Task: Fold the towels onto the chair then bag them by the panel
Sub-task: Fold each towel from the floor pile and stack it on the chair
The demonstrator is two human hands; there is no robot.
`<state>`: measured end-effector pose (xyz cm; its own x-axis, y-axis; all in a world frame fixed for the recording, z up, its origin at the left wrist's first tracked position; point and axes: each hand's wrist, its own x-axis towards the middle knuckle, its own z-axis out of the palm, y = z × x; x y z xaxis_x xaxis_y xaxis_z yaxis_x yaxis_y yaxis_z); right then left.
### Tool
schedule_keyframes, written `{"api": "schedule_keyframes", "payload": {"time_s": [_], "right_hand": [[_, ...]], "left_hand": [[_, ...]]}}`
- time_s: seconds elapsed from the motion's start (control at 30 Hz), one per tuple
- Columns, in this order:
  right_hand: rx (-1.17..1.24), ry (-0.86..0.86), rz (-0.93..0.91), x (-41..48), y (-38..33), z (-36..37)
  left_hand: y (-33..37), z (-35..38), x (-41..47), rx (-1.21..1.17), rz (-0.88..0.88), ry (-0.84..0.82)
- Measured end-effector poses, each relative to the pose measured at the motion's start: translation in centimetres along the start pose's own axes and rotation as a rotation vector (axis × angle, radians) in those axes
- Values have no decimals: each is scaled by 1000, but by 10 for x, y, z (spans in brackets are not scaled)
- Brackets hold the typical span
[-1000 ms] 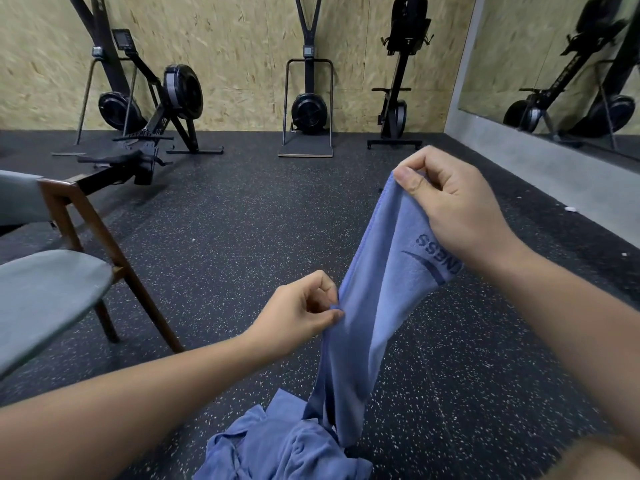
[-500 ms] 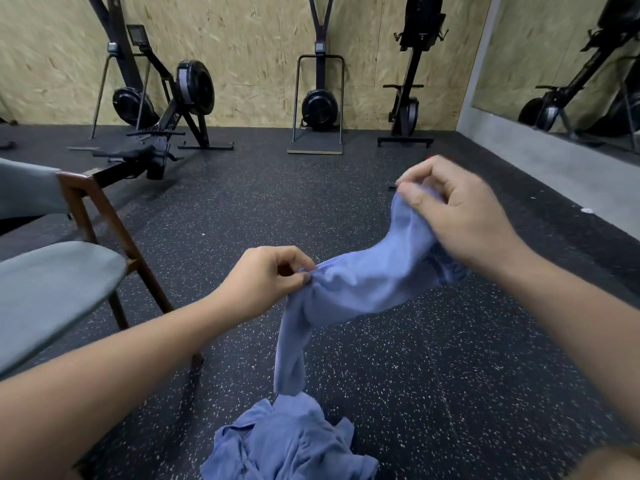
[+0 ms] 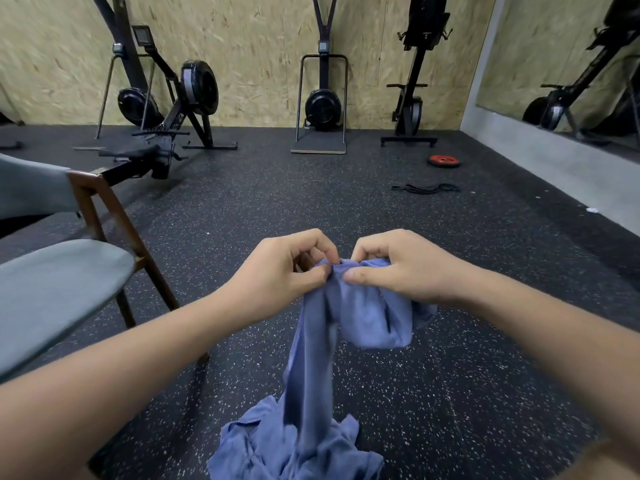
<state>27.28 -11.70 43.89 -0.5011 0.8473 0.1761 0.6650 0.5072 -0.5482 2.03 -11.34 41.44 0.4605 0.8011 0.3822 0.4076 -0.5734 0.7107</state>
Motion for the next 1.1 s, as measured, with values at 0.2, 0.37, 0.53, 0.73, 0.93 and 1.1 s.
{"api": "schedule_keyframes", "payload": {"time_s": [0.2, 0.37, 0.53, 0.73, 0.93, 1.1], "right_hand": [[0, 68, -52, -2, -8, -2], [30, 106, -64, -5, -15, -11], [51, 143, -34, -7, -18, -18], [91, 274, -34, -10, -15, -32], [113, 419, -41, -10, -3, -45], [109, 526, -32, -14, 5, -57]], "left_hand": [[-6, 16, -8, -62, -48, -71], [-11, 28, -8, -239, -110, -85], [-15, 36, -10, -73, -105, -148], [-32, 36, -12, 136, -114, -222], [-69, 24, -6, 344, -70, -247], [-111, 1, -4, 504, -101, -254]]}}
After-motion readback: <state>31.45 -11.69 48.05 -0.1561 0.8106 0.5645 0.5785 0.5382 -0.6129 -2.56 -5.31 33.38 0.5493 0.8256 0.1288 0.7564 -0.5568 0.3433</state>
